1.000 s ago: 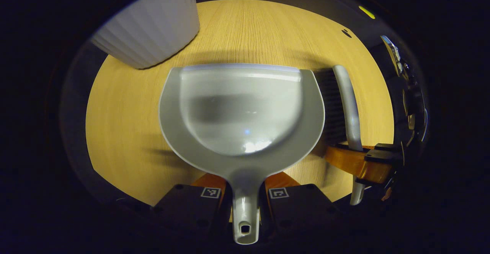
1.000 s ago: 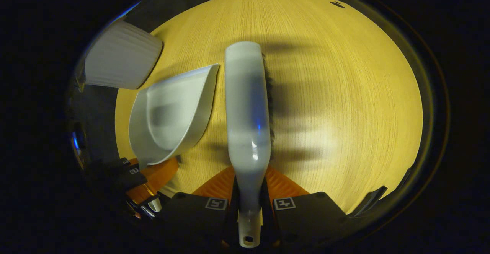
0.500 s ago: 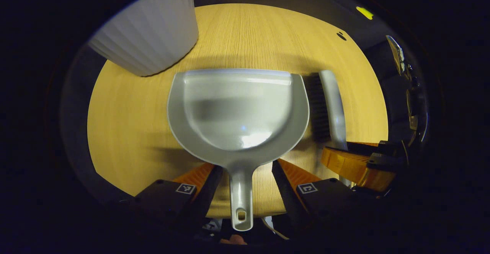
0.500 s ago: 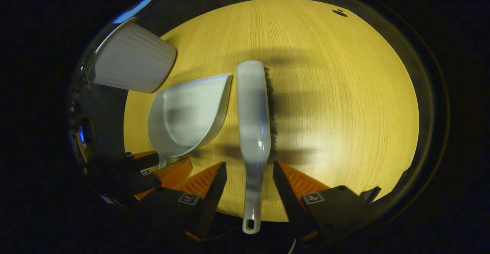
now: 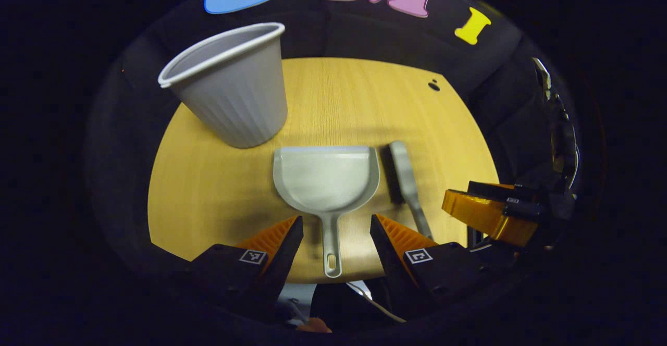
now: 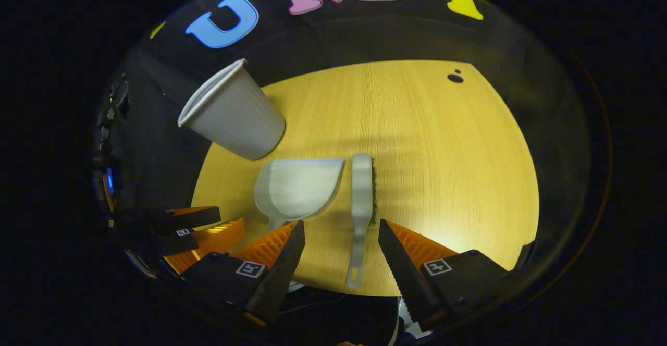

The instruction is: Pick up the small broom and dustpan from the desktop, sweep the trash into the dustpan with the broom, and then empty the trash into the garbage bin.

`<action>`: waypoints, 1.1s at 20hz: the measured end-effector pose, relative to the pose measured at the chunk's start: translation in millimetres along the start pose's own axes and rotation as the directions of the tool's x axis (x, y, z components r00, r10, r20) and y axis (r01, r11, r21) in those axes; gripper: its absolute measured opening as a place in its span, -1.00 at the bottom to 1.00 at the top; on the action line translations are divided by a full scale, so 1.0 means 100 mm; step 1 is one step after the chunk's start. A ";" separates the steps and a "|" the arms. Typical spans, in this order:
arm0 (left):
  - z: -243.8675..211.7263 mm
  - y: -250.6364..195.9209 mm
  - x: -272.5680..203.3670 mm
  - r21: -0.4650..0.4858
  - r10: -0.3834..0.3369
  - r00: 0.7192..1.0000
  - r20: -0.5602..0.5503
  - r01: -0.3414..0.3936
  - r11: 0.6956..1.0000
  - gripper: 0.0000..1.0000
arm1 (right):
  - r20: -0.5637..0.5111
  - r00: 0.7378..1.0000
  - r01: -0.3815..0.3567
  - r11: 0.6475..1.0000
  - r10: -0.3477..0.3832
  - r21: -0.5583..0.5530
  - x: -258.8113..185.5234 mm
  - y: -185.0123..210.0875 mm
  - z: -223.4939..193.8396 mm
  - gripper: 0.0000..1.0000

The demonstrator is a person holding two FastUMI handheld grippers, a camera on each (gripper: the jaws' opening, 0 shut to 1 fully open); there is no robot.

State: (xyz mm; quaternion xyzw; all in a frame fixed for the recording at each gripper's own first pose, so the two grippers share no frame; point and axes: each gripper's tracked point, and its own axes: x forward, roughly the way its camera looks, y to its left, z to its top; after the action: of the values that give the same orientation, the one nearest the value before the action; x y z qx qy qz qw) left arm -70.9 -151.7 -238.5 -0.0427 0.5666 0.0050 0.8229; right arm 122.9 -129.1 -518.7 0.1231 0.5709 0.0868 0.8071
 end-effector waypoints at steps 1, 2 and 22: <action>0.18 -0.04 -0.20 -0.006 0.002 0.996 0.093 -0.001 1.000 0.58 | 0.060 0.998 0.003 1.000 -0.002 -0.009 -0.10 0.04 0.12 0.87; 0.38 -0.05 -0.41 -0.005 0.014 0.982 0.191 -0.013 1.000 0.58 | 0.127 0.992 0.015 1.000 -0.012 -0.017 -0.23 0.07 0.25 0.87; 0.85 0.07 -2.34 -0.082 0.149 0.461 0.875 -0.163 0.983 0.52 | 0.832 0.541 0.054 0.982 0.124 -0.181 -1.92 0.33 1.60 0.86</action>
State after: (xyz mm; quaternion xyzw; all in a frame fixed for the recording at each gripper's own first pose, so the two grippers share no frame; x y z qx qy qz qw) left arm -75.7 -128.7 9.7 0.0230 0.0678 0.0976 0.9927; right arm 209.8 -167.4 -285.6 0.0854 0.1012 0.0860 0.9875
